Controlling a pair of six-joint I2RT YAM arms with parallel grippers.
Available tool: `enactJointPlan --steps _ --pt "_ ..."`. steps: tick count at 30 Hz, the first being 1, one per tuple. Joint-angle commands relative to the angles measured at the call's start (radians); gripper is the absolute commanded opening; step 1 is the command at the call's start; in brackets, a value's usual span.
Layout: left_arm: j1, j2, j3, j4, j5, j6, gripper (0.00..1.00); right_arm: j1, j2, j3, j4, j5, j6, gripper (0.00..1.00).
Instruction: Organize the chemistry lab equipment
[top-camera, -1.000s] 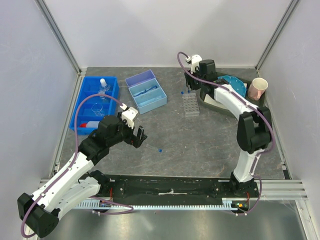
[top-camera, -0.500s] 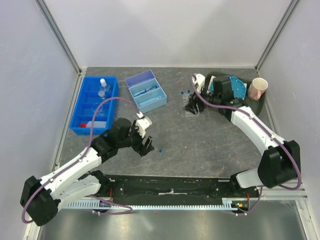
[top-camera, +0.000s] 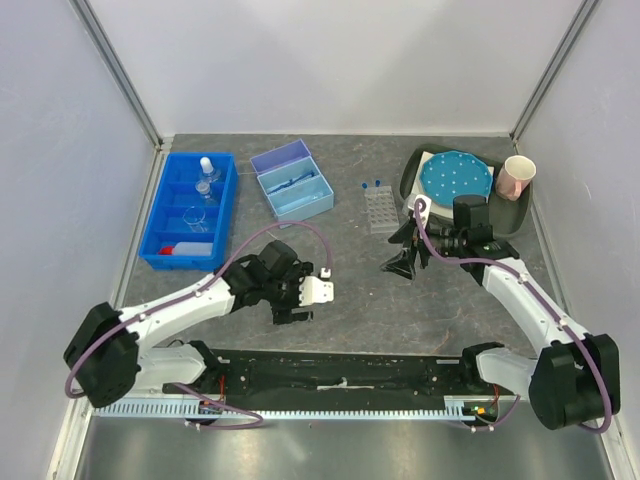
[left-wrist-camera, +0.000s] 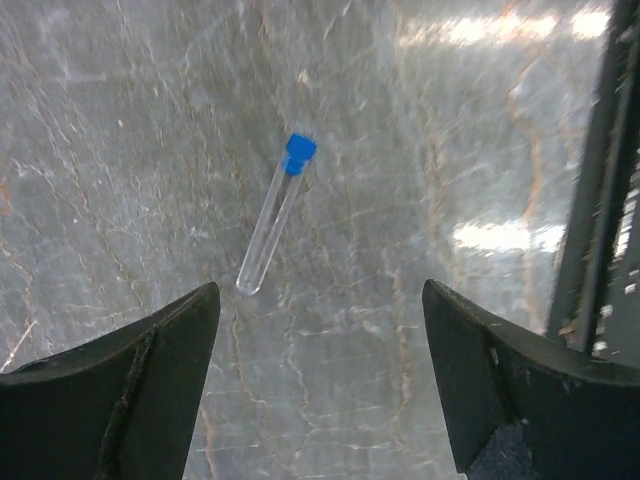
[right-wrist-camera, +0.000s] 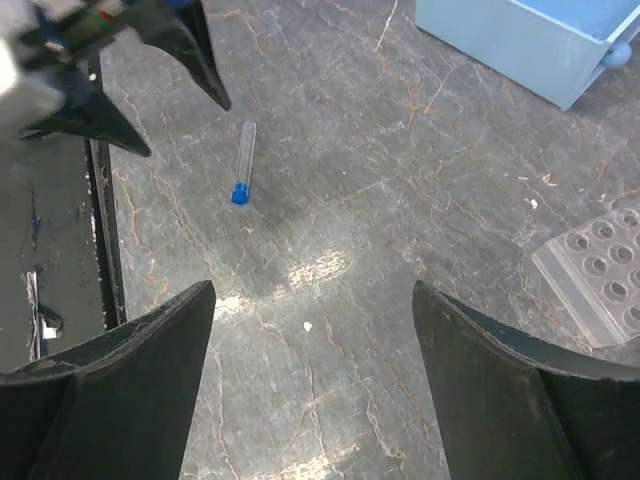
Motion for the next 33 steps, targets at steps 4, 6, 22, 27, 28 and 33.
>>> enactJointPlan --steps 4,6,22,27,28,33 --pt "0.109 0.197 0.073 0.036 0.114 0.276 0.86 -0.039 -0.039 0.019 0.041 -0.118 -0.051 0.87" --pt "0.124 0.240 0.116 0.028 0.120 0.282 0.84 -0.040 -0.048 0.019 0.034 -0.120 -0.058 0.87" --pt "0.155 0.459 0.208 -0.022 0.125 0.274 0.49 -0.045 -0.025 0.033 0.015 -0.163 -0.041 0.88" --pt "0.155 0.519 0.245 -0.009 0.093 0.208 0.14 -0.057 -0.017 0.037 0.012 -0.171 -0.038 0.88" --pt "0.155 0.522 0.243 0.001 0.093 0.198 0.11 -0.063 -0.019 0.037 0.012 -0.171 -0.038 0.89" --pt "0.155 0.486 0.222 0.062 0.125 0.074 0.02 -0.080 -0.022 0.039 0.008 -0.166 -0.038 0.89"
